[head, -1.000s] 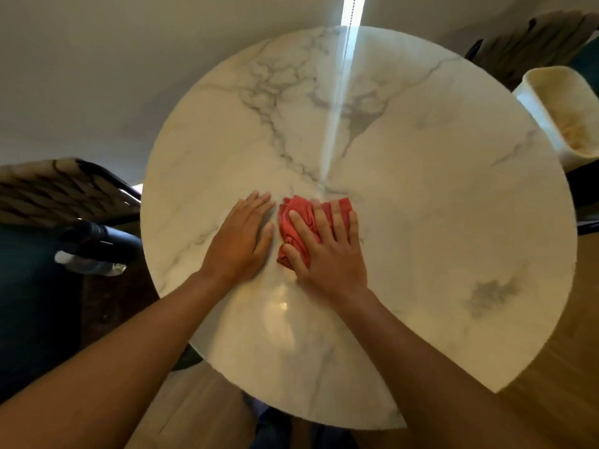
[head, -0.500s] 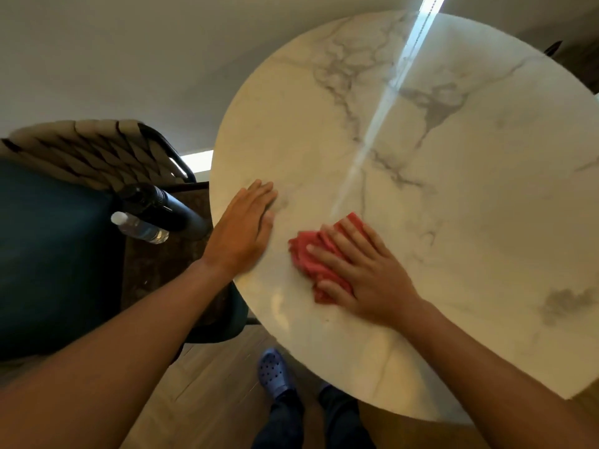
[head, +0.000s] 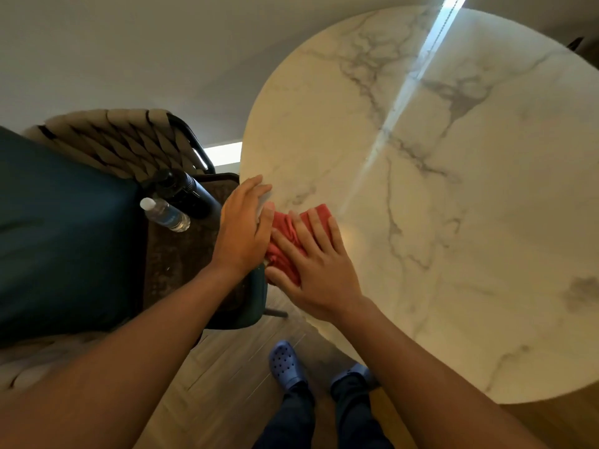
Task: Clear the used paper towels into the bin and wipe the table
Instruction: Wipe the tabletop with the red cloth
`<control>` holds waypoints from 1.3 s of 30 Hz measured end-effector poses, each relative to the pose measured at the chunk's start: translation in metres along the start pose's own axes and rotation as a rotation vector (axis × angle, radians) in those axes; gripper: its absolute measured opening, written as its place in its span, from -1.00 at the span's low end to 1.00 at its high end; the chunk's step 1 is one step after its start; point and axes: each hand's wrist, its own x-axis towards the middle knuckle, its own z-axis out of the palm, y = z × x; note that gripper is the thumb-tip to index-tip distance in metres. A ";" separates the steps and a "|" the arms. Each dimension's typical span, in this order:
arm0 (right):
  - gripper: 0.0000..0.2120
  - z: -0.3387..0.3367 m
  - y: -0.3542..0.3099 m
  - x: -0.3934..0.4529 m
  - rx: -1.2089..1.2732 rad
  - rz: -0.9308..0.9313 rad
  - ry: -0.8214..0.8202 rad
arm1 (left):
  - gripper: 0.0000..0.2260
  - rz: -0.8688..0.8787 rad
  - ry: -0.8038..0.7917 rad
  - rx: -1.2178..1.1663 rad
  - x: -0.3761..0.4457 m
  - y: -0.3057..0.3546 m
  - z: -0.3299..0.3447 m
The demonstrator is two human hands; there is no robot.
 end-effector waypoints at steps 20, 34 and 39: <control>-0.28 0.023 -0.049 -0.037 -0.011 0.186 0.103 | -0.03 -0.745 -0.211 -0.420 -0.033 0.010 -0.002; -0.34 0.034 -0.080 -0.036 -0.110 -0.288 -0.032 | -0.68 -0.960 -0.385 -1.103 -0.102 -0.060 -0.056; -0.25 0.045 -0.105 -0.031 0.088 -0.293 -0.099 | -0.72 -0.948 -0.297 -1.089 -0.118 -0.083 -0.069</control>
